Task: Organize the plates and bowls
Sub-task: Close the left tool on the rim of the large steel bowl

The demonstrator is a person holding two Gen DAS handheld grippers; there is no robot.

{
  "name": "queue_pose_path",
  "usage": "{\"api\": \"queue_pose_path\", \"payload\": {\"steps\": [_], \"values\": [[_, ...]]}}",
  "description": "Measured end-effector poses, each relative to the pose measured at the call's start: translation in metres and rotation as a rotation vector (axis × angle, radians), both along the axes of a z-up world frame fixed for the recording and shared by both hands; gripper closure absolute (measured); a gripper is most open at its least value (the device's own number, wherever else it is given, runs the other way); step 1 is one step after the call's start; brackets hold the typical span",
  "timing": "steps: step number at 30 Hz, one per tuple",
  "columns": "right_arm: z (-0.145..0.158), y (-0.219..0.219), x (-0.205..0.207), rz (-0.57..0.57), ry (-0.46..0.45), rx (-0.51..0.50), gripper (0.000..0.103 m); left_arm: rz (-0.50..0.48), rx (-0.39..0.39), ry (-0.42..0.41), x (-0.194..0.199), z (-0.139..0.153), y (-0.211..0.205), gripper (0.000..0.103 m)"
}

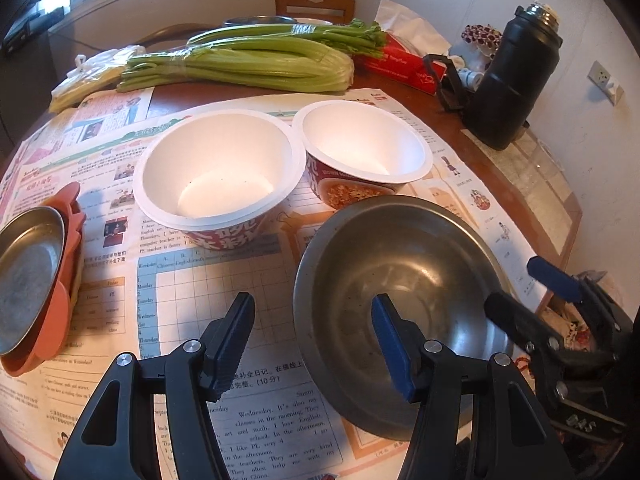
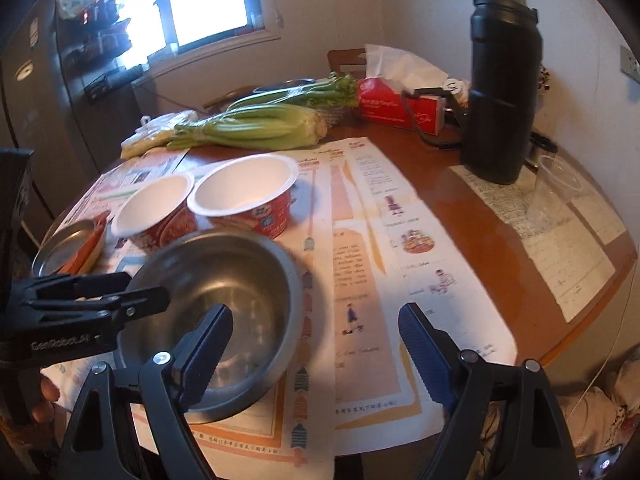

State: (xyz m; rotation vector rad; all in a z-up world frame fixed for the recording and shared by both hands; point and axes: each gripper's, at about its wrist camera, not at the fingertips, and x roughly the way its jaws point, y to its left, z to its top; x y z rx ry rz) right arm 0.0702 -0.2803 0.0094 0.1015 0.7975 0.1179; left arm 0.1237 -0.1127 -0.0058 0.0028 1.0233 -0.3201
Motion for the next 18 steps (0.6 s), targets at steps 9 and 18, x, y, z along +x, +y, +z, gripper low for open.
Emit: {"api": "queue_pose_path", "payload": {"steps": [9,18], "values": [[-0.015,0.004,0.008,0.02,0.015,-0.003,0.032,0.009,0.014,0.006,0.007,-0.01,-0.004,0.04],[-0.021,0.018,0.009,0.068,0.006,-0.039,0.044,-0.013,0.033,0.022,0.007,-0.016,-0.012,0.041]]}}
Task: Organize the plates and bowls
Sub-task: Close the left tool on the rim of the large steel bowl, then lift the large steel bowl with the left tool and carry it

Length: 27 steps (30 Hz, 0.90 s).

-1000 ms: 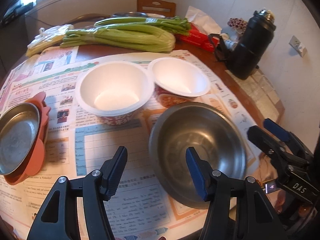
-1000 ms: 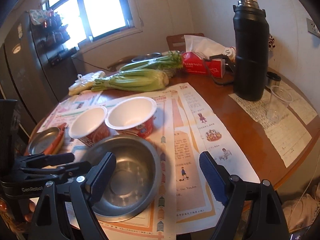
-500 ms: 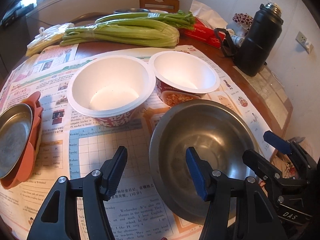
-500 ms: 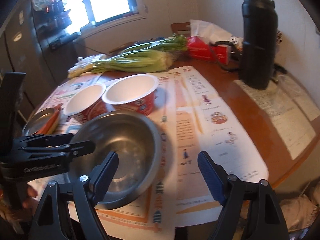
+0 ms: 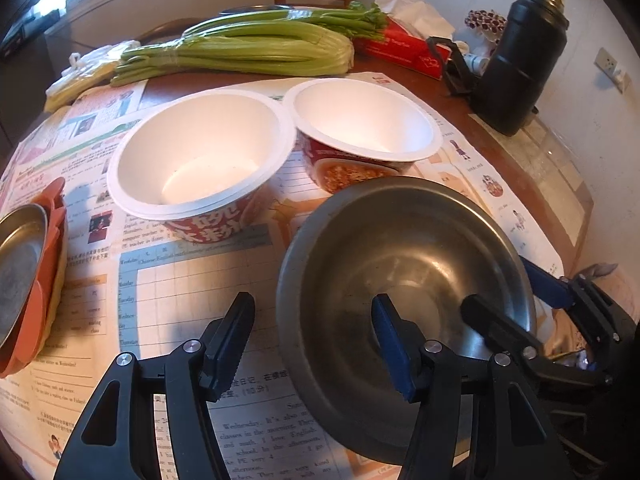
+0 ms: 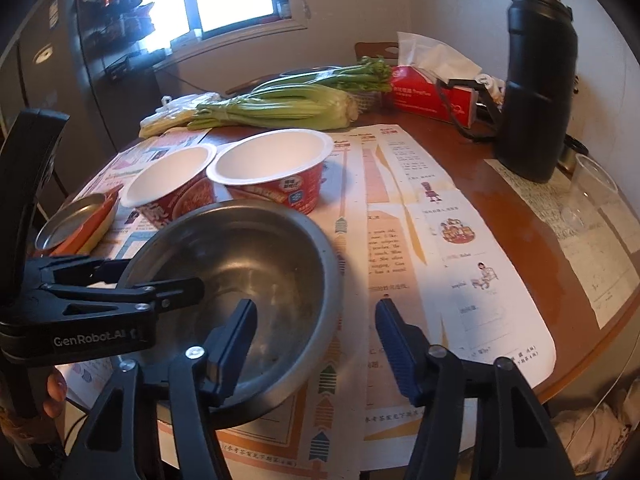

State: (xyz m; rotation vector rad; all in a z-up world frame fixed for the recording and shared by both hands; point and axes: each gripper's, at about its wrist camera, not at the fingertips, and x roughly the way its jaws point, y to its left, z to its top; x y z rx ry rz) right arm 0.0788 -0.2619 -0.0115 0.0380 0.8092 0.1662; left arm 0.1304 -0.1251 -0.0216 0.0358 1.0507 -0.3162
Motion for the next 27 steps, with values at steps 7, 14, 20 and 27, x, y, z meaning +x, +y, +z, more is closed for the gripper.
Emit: {"api": "queue_pose_path", "payload": {"steps": [7,14,20,27], "values": [[0.001,0.008,-0.002,0.043,-0.015,-0.001,0.052,-0.001,-0.015,-0.002,-0.001,-0.002,-0.003,0.041],[-0.001,0.019,-0.003,0.078,-0.014,-0.032,0.054,-0.028,-0.045,0.012,-0.006,-0.002,-0.003,0.046],[0.01,0.028,-0.011,0.097,-0.039,-0.023,0.054,-0.013,-0.042,-0.02,-0.018,0.014,0.008,0.045],[0.031,0.031,-0.025,0.119,-0.079,-0.003,0.054,-0.011,-0.055,-0.083,-0.04,0.041,0.018,0.045]]}}
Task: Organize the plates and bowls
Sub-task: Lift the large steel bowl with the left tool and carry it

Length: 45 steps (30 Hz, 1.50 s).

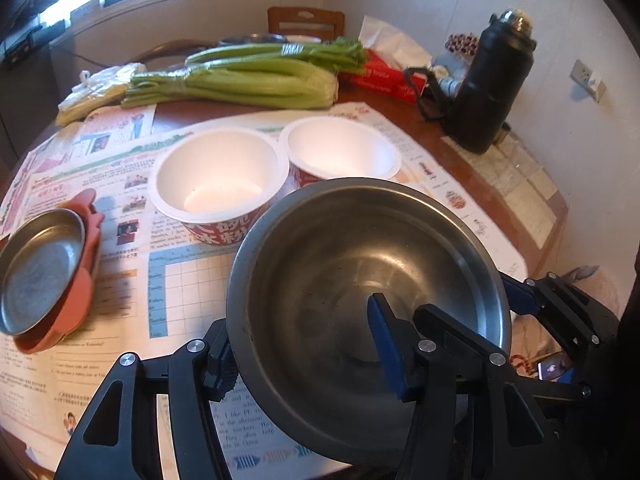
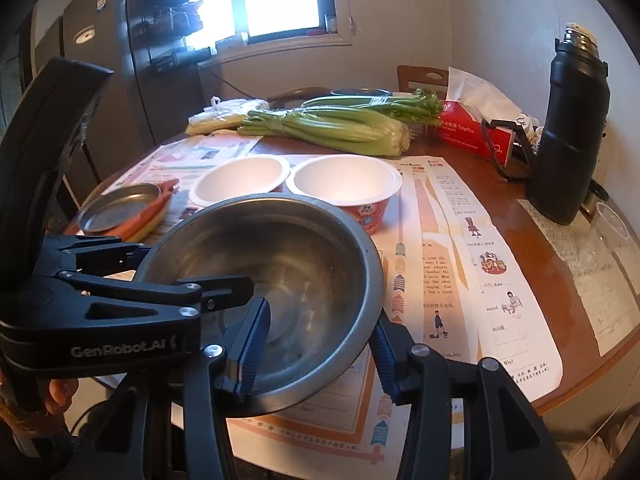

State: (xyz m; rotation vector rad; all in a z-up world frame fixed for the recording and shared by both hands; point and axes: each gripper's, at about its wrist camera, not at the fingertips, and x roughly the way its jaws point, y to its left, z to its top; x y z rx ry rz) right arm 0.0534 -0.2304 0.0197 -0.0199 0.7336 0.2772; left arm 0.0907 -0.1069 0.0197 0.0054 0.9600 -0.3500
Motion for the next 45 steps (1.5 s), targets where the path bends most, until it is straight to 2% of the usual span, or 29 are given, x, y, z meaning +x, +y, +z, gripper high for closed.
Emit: {"api": "queue_pose_path", "payload": {"steps": [6,15,27,45], "values": [[0.015,0.011,-0.016,0.017,-0.031,0.002,0.054,0.021,0.01,-0.031,-0.014,0.013,0.011,0.045],[0.018,0.025,-0.022,0.061,-0.034,0.025,0.054,0.068,0.011,-0.034,-0.027,0.016,0.03,0.043],[0.003,0.043,-0.017,0.112,0.02,0.07,0.054,0.116,0.003,0.008,-0.026,-0.002,0.056,0.043],[-0.018,0.053,-0.005,0.12,0.08,0.104,0.054,0.142,0.024,0.052,-0.012,-0.026,0.061,0.042]]}}
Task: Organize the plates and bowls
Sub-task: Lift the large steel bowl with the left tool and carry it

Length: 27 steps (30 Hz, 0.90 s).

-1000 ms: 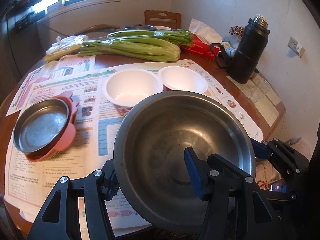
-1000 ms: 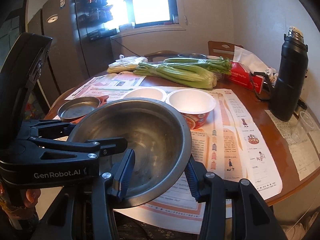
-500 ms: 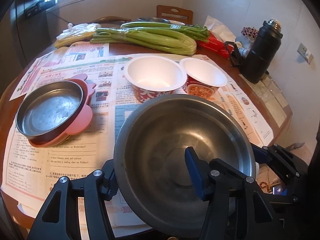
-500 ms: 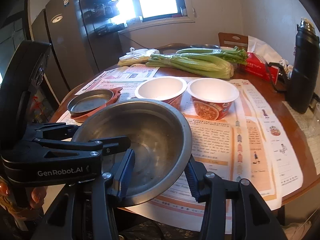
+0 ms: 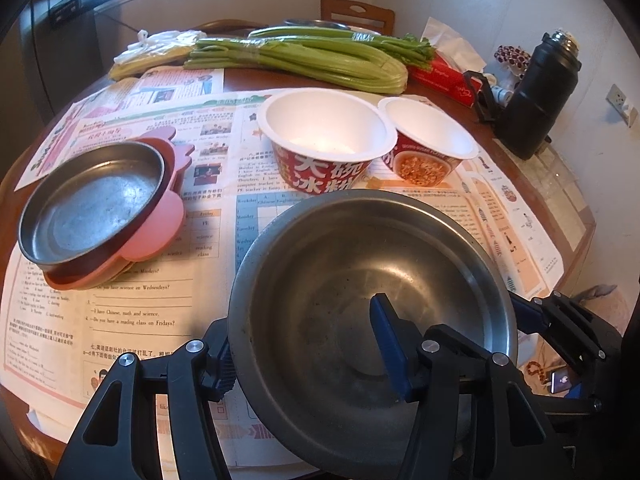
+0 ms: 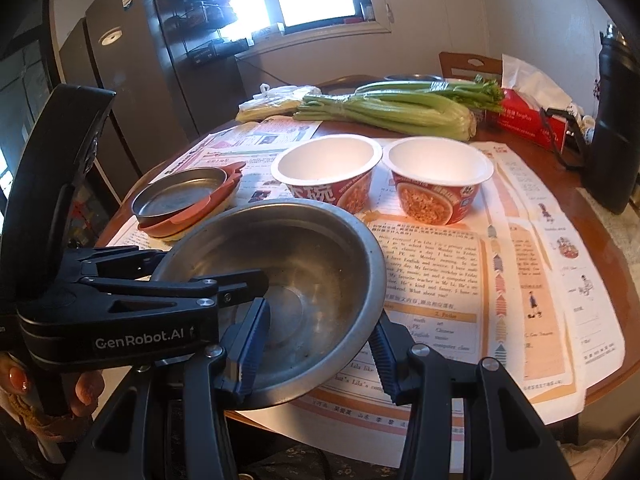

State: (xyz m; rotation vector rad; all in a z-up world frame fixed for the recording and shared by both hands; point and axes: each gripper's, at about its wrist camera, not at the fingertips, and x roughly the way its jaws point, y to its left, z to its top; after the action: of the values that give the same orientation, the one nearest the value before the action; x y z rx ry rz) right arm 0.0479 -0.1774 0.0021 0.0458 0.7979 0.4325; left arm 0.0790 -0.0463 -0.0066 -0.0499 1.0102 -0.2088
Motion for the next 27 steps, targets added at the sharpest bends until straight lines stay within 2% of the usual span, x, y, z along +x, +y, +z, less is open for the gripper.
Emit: {"api": "queue_pose_path", "payload": {"steps": [27], "values": [[-0.014,0.007,0.007,-0.008,0.015,-0.013,0.054,0.029,0.061,-0.021,0.003,-0.009,0.0,0.042]]}}
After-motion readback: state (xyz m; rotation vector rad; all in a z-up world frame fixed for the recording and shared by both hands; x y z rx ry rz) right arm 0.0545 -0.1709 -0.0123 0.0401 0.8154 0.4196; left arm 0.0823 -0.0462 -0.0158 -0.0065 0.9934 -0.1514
